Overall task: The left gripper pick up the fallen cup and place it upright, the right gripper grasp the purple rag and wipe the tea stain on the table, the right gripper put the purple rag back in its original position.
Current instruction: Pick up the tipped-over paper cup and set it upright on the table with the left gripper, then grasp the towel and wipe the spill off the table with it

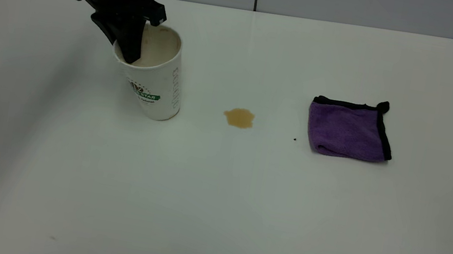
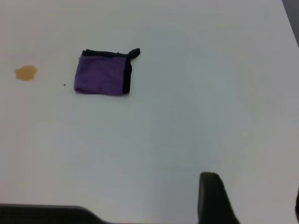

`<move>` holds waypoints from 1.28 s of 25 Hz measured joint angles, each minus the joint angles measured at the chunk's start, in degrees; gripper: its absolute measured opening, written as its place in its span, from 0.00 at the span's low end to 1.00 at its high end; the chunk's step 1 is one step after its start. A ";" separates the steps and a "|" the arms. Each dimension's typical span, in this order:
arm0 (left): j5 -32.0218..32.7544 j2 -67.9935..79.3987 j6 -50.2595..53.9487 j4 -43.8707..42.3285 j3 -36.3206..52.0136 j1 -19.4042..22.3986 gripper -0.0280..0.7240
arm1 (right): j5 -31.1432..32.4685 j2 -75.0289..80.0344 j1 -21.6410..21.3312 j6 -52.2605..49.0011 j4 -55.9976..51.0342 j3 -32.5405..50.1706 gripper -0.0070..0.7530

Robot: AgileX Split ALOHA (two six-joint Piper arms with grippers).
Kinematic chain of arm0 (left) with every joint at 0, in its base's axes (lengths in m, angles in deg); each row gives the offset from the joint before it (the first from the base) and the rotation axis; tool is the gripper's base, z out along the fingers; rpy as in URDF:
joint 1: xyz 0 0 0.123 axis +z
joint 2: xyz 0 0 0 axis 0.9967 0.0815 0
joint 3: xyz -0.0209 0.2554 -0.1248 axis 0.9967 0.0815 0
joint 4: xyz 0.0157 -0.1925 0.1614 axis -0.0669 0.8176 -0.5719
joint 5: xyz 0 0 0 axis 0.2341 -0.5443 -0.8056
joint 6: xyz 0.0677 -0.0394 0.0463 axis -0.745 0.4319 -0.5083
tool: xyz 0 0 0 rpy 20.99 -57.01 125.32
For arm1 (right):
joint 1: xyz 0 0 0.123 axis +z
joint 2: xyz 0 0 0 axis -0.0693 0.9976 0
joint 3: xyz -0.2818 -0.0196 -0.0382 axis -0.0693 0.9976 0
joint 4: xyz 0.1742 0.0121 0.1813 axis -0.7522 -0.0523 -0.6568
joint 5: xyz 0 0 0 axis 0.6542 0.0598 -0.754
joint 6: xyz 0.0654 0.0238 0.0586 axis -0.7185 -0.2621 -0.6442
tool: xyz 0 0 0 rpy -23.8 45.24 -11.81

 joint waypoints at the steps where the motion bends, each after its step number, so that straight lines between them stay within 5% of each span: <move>1: -0.09 0.00 0.00 0.00 0.00 0.00 0.18 | 0.00 0.00 0.00 0.00 0.00 0.00 0.60; 10: 0.65 0.00 0.00 0.00 -5.67 0.00 0.58 | 0.00 0.00 0.00 0.00 0.00 0.00 0.60; 18: 13.75 0.06 0.30 1.14 -21.54 -0.05 0.61 | 0.00 0.00 0.00 0.00 0.00 0.00 0.60; 24: 13.75 -1.79 6.27 4.62 -34.53 -0.05 0.61 | 0.00 0.00 0.00 0.00 0.00 0.00 0.60; 32: 13.80 -15.01 10.02 4.99 -36.03 -1.00 0.61 | 0.00 -0.04 0.00 0.00 0.00 0.00 0.60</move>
